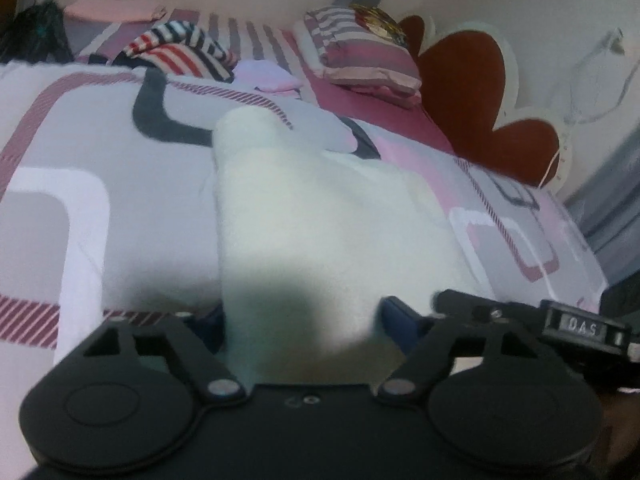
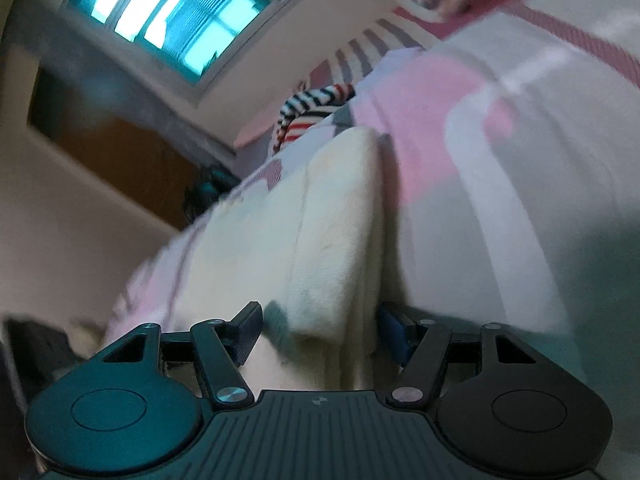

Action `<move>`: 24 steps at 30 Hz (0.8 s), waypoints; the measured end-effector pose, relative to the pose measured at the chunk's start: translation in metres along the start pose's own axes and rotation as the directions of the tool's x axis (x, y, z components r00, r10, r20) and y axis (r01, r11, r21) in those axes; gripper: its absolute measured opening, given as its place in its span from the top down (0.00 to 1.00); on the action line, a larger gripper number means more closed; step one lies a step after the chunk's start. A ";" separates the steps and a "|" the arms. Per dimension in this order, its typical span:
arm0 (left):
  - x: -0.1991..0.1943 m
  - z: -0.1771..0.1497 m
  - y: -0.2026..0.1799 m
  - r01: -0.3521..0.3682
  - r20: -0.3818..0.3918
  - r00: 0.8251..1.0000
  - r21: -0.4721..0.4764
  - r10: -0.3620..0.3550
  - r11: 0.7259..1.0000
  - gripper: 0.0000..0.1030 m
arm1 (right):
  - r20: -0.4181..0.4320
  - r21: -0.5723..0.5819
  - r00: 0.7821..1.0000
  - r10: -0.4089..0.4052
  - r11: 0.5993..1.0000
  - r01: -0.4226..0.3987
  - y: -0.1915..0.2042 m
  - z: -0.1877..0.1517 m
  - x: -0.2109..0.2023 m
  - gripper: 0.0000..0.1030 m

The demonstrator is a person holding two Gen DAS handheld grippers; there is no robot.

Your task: Fold small clothes

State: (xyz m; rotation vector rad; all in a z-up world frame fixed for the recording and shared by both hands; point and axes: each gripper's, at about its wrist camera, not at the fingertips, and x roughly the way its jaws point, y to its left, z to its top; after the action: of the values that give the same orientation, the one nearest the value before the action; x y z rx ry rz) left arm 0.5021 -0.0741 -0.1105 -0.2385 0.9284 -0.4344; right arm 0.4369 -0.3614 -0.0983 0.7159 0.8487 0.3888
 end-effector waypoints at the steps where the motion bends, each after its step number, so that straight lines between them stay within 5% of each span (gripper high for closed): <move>1: 0.000 0.000 -0.003 -0.008 0.001 1.000 0.010 0.008 1.000 0.32 | -0.006 -0.054 1.000 -0.025 0.998 0.024 0.008 -0.001 0.003 0.41; 2: 0.000 0.000 -0.005 -0.014 0.002 1.000 0.018 0.014 1.000 0.34 | -0.010 -0.105 0.999 -0.052 0.993 0.051 0.015 -0.003 0.005 0.56; 3: 0.000 0.000 -0.007 -0.021 0.004 1.000 0.021 0.020 1.000 0.38 | -0.015 -0.157 0.997 -0.071 0.985 0.068 0.022 -0.004 0.007 0.59; 10: -0.021 0.000 -0.010 -0.040 0.036 0.999 0.065 0.038 0.997 0.63 | 0.080 -0.369 0.986 -0.144 0.915 0.163 0.066 -0.024 -0.003 0.65; 16: -0.066 -0.001 0.003 -0.041 0.091 0.995 0.077 0.034 0.996 0.65 | 0.127 -0.460 0.986 -0.110 0.874 0.157 0.119 -0.034 -0.007 0.66; 24: -0.147 -0.022 0.081 -0.146 0.111 0.984 0.058 0.139 0.988 0.64 | 0.051 -0.512 0.999 0.008 0.859 0.020 0.199 -0.082 0.043 0.66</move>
State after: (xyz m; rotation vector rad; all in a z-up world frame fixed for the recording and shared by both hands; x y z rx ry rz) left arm 0.4284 0.0657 -0.0483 -0.1327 0.8191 -0.3161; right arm 0.3919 -0.1625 -0.0179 0.2232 0.6546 0.5620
